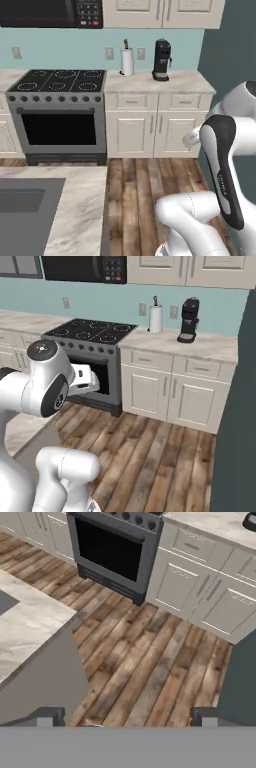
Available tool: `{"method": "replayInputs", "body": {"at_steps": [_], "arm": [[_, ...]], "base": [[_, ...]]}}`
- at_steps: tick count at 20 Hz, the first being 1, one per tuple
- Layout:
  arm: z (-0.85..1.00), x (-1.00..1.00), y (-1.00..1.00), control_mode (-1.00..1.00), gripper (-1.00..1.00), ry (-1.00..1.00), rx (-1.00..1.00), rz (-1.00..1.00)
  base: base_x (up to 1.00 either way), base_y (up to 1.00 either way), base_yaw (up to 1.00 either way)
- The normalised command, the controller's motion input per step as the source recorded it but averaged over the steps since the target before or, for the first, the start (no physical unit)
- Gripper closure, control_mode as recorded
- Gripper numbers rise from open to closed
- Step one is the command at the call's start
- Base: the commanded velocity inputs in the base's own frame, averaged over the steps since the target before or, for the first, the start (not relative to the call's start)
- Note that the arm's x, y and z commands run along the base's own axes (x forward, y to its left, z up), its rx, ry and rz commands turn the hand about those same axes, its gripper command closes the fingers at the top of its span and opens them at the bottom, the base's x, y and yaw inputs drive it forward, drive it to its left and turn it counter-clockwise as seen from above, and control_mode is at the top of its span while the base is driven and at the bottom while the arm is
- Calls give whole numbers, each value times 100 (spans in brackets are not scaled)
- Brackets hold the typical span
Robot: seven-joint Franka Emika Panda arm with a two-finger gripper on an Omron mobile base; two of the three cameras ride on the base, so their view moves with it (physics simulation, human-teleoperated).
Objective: Move the donut and butter stick from the top shelf to the second highest shelf to make space. Then, place the pitcher from the counter on the cleared top shelf.
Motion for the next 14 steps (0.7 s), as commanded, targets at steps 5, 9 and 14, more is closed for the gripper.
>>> {"method": "replayInputs", "body": {"at_steps": [5, 9, 14], "arm": [[0, 0, 0, 100, -100, 0, 0, 0], [0, 0, 0, 100, -100, 0, 0, 0], [0, 0, 0, 100, -100, 0, 0, 0]], "base": [[100, 0, 58], [100, 0, 62], [100, -1, 62]]}}
